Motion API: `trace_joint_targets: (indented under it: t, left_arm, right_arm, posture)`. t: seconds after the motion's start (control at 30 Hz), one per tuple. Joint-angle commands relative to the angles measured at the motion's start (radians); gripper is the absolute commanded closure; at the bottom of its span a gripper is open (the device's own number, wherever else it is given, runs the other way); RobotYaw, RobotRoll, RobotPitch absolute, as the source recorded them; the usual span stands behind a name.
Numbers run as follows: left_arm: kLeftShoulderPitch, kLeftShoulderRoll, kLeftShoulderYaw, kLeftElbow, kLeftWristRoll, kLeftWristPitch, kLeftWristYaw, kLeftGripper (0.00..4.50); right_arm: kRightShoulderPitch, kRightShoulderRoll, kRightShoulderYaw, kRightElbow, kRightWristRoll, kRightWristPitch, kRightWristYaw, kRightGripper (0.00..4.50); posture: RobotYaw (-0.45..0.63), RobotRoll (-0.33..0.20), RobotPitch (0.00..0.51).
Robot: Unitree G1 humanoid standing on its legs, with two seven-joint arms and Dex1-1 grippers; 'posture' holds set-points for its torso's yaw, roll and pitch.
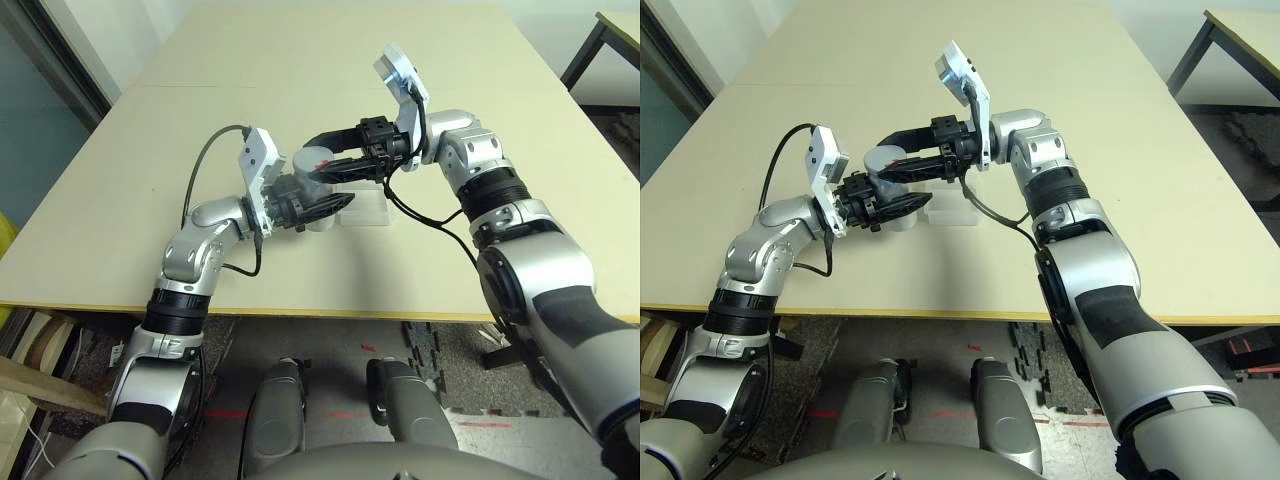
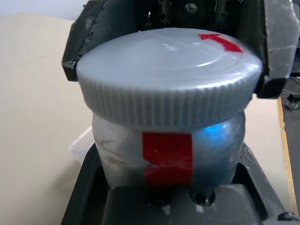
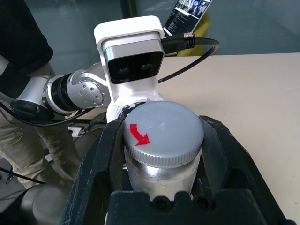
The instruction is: Pour the medicine from the bottle into the box.
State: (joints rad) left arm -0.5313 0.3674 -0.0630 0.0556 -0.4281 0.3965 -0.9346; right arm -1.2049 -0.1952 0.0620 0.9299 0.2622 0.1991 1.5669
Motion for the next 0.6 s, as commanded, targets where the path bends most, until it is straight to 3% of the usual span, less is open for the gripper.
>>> trace_joint_targets:
  t: [0.03, 0.33, 0.6]
  left_arm:
    - [0.013, 0.000, -0.015, -0.014, 0.004, 0.005, -0.003, 1.90]
    - [0.016, -0.003, -0.017, -0.019, 0.003, 0.008, -0.002, 1.90]
    - [0.022, -0.005, -0.019, -0.021, 0.001, 0.010, 0.002, 1.90]
  right_arm:
    - [-0.014, -0.003, -0.020, 0.003, 0.011, 0.006, -0.005, 1.91]
    - [-0.019, -0.002, -0.056, -0.004, 0.042, 0.022, -0.016, 1.91]
    - [-0.057, 0.013, -0.189, -0.009, 0.170, 0.142, -0.075, 1.91]
  posture:
    - [-0.04, 0.000, 0.131]
    - [-0.05, 0.000, 0.138]
    - [-0.04, 0.000, 0.143]
